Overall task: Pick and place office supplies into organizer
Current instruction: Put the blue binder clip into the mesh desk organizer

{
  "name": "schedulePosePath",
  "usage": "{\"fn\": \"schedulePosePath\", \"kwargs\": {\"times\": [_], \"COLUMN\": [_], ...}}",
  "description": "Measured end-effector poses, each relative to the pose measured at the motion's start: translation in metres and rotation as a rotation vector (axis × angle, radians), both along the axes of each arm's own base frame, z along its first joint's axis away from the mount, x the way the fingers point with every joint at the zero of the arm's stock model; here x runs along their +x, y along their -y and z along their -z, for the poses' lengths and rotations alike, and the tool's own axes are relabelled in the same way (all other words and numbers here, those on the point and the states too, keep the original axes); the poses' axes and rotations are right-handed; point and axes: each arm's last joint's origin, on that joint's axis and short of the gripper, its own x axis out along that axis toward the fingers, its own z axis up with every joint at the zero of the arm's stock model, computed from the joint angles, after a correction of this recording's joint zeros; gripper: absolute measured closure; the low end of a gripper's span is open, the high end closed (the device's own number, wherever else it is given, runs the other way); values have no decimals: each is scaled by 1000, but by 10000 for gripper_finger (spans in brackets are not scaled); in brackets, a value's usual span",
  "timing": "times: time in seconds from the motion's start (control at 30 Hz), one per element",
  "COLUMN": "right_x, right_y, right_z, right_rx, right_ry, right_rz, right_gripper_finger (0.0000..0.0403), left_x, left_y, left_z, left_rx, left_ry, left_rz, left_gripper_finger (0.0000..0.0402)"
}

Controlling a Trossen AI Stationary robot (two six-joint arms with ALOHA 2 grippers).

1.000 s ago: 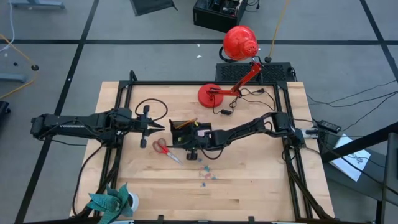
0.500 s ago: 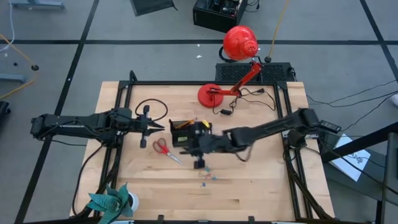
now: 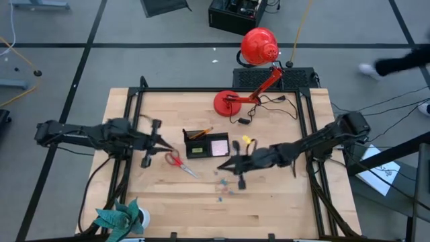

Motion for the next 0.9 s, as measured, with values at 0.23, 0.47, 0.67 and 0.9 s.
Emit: {"fn": "schedulePosePath", "kwargs": {"times": [0.23,0.47,0.67,0.9], "right_x": [-25,-38,-49,-62], "right_y": [25,8,-16,-34], "right_z": [33,46,53,69], "right_rx": [29,18,91,187], "right_ry": [24,-19,-82,-298], "right_rz": [65,-4,-39,-1], "right_gripper_finger": [402,402,401,341], "left_x": [-43,-62,-62,-62], "left_y": [-10,-13,-14,-14], "left_z": [5,20,18,18], "left_rx": [-62,-55,-11,0], "left_ry": [98,207,230,228], "left_rz": [-287,-364,-394,-396], "left_gripper_finger": [366,366,366,366]}}
